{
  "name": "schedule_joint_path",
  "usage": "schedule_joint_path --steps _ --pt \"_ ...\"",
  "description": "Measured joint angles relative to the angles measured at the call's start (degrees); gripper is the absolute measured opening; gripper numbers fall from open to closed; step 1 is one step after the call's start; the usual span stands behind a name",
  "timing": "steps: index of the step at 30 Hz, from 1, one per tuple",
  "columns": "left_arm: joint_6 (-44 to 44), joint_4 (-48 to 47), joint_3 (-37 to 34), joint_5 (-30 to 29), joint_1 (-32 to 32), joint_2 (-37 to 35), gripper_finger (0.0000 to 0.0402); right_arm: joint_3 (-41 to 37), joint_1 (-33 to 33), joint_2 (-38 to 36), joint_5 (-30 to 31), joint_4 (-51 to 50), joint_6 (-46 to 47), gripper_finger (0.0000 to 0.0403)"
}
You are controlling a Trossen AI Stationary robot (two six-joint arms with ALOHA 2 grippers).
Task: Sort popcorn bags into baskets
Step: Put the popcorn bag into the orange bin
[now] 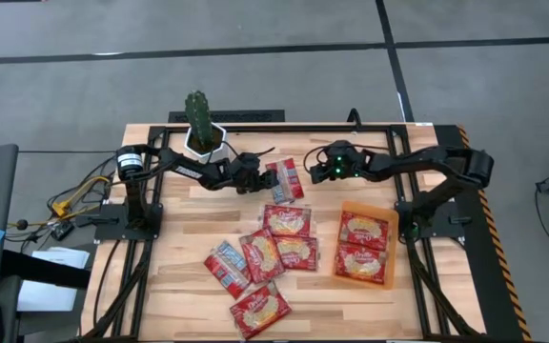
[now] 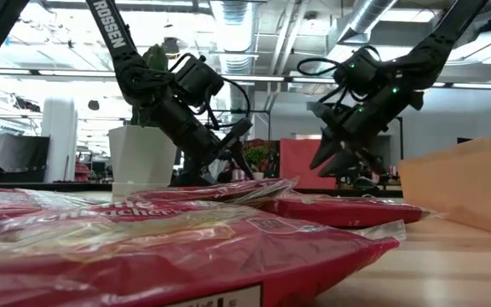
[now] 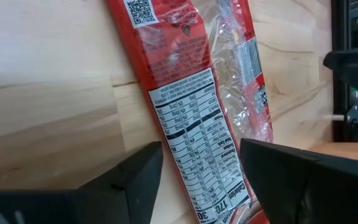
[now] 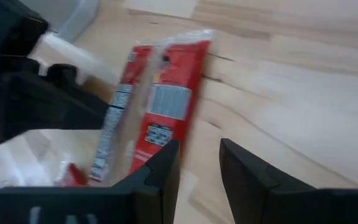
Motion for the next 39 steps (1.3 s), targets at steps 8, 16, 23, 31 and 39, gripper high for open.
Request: schedule_joint_path --steps 8,16,23,31,39 --pt "-0.1 0.5 -0.1 0.2 0.0 0.0 0.0279 2.7 -0.2 6.7 -7.1 3.5 -1.0 0.0146" --pt "-0.1 0.7 -0.1 0.2 0.0 0.0 0.0285 4.8 -1.4 10.8 -10.7 3.0 1.3 0.0225" --pt "-0.7 1.1 -0.1 0.2 0.0 0.0 0.0284 5.0 -2.1 12.1 -10.2 3.8 1.6 0.0254" --pt "-0.8 1.1 -0.1 -0.2 0.1 0.1 0.0256 10.1 -0.5 18.5 -12.1 3.8 1.6 0.0254" --pt "-0.2 -1.8 0.1 0.2 -0.1 0.0 0.0254 12.4 -1.5 19.3 -13.0 3.3 1.1 0.0254"
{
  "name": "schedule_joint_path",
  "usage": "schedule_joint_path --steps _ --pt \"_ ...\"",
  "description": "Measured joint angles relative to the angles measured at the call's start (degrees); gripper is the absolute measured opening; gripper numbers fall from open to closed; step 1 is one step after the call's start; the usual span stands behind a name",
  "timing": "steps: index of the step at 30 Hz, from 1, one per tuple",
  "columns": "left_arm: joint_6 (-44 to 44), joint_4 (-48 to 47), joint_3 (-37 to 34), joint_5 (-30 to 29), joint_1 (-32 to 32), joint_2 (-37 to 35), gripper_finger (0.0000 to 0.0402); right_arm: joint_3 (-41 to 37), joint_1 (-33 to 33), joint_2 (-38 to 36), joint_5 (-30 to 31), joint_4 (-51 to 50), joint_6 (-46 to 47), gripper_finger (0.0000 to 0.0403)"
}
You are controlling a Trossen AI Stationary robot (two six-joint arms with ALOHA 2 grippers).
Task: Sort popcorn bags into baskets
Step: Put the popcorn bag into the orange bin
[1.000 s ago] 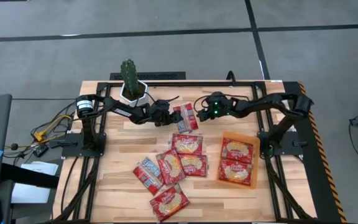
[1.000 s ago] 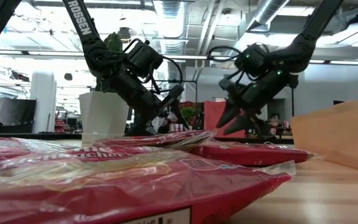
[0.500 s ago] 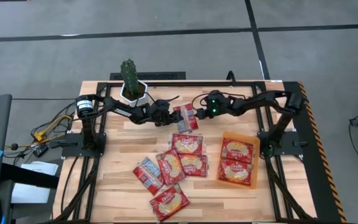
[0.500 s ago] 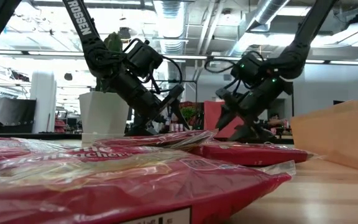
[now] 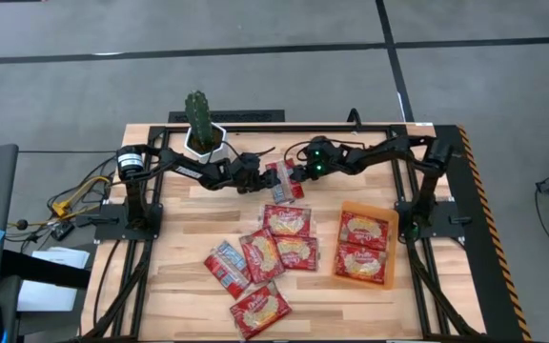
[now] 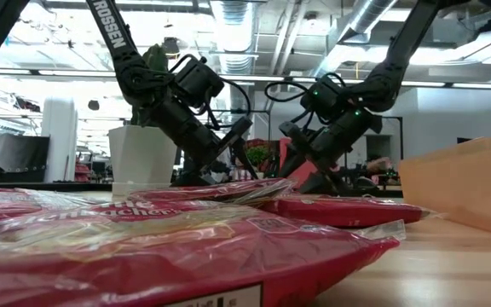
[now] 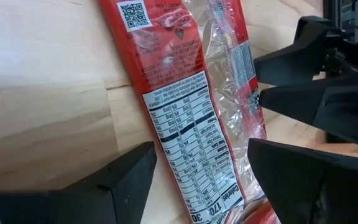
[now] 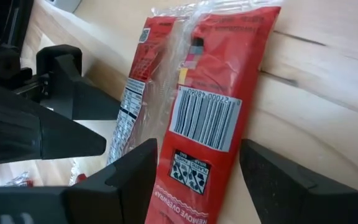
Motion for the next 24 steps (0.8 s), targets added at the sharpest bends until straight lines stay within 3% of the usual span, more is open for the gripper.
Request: schedule_joint_path --steps 19,24 --pt "1.7 0.1 0.9 0.6 -0.5 0.8 0.0254 0.2 2.8 2.3 -0.7 5.1 0.0 0.0253" --pt "1.8 0.1 1.0 0.6 -0.5 0.8 0.0254 0.1 2.9 2.4 -1.2 5.3 -1.4 0.0212"
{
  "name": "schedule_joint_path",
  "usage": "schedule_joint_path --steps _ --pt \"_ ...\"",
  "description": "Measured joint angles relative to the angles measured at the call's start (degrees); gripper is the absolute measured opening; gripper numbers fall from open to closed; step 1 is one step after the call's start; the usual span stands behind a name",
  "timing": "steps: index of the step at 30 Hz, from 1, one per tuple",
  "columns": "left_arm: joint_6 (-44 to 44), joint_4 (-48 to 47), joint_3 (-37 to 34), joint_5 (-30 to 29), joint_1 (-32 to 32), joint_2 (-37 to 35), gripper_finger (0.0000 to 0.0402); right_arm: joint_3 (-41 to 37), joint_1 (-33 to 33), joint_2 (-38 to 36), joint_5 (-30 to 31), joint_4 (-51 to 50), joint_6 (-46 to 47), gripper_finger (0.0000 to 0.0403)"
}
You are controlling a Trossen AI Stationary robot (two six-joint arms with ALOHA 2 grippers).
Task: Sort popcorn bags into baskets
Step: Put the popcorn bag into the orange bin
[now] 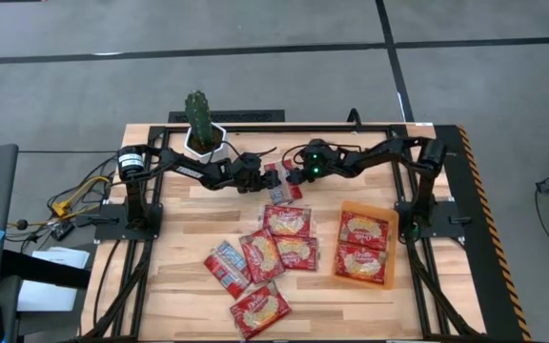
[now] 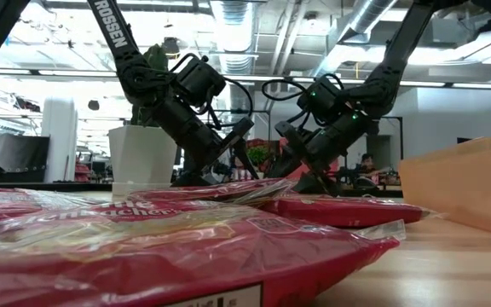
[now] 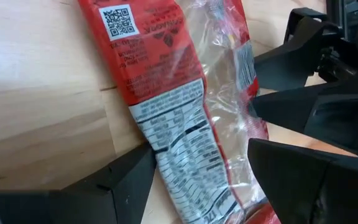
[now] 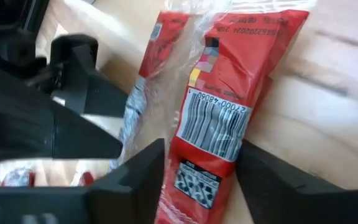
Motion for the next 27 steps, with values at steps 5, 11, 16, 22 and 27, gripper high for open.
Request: schedule_joint_path --steps 5,11,16,22,27 --pt "-0.1 0.0 0.0 0.1 0.0 0.0 0.0254 -0.1 0.2 0.1 -3.6 0.9 -2.6 0.0135" --pt "-0.1 0.0 0.0 0.1 0.0 0.0 0.0254 -0.1 0.2 0.1 -6.4 3.0 -2.7 0.0095" --pt "-0.1 1.3 0.0 0.6 0.0 0.0 0.0254 -0.1 0.8 0.0 -6.8 3.3 -2.7 0.0060" --pt "-0.2 5.2 -0.2 6.2 0.8 -0.7 0.0254 -0.1 1.5 -0.1 -6.8 3.4 -2.7 0.0011" --pt "2.5 5.0 -0.1 10.9 2.3 -4.4 0.0254 0.0 1.3 -0.2 -7.0 4.0 -1.3 0.0017"
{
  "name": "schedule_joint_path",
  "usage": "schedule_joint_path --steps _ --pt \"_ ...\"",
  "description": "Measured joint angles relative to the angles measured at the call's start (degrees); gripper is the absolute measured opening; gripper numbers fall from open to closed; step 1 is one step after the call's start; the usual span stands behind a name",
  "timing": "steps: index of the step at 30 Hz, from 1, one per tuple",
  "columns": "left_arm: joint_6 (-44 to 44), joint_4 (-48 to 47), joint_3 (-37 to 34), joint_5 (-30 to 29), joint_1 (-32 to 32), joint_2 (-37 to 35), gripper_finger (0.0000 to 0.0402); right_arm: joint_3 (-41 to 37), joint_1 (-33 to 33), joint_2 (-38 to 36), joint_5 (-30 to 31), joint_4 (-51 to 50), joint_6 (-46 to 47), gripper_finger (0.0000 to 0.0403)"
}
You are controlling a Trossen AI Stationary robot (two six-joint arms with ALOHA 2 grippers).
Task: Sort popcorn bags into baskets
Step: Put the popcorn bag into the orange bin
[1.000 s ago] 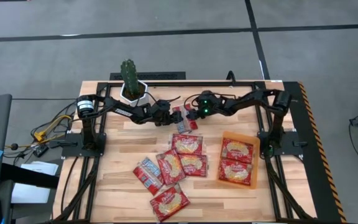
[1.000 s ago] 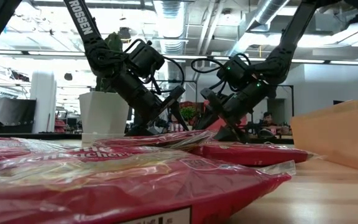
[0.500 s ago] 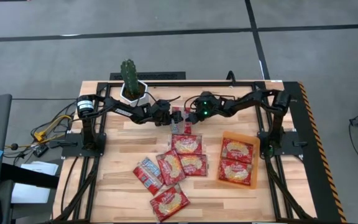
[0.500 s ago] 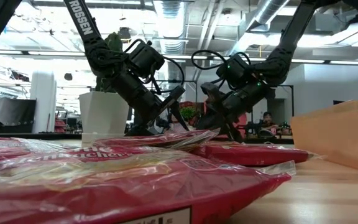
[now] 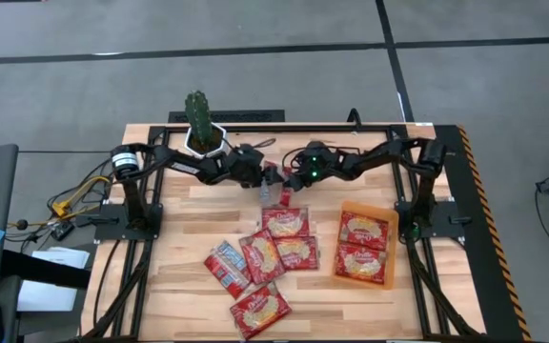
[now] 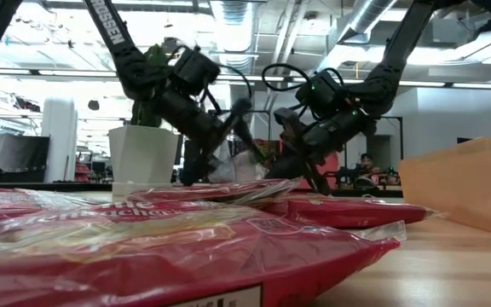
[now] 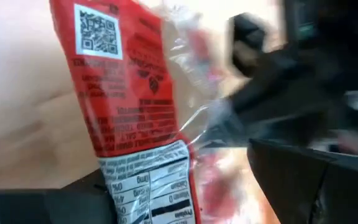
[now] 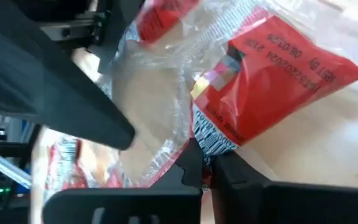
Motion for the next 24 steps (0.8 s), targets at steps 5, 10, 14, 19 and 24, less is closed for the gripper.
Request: schedule_joint_path --steps 5,10,14,19,24 --pt "0.5 -0.9 0.0 1.9 1.2 -3.5 0.0254 0.1 -1.3 -1.0 -2.8 1.3 0.7 0.0009" --pt "2.5 -1.3 0.2 2.9 1.4 -6.3 0.0254 0.0 -3.4 -5.4 -4.3 0.2 0.2 0.0009" --pt "2.5 -0.3 0.3 4.4 1.3 -7.0 0.0254 0.1 -5.5 -11.3 -4.8 -2.5 -0.6 0.0009" --pt "0.4 4.7 0.3 5.7 1.2 -7.0 0.0254 0.0 -7.5 -19.4 -4.8 -12.6 -4.7 0.0008" --pt "-0.6 9.9 0.3 9.1 1.2 -7.0 0.0254 0.0 -10.4 -27.1 -3.3 -26.2 -11.4 0.0008"
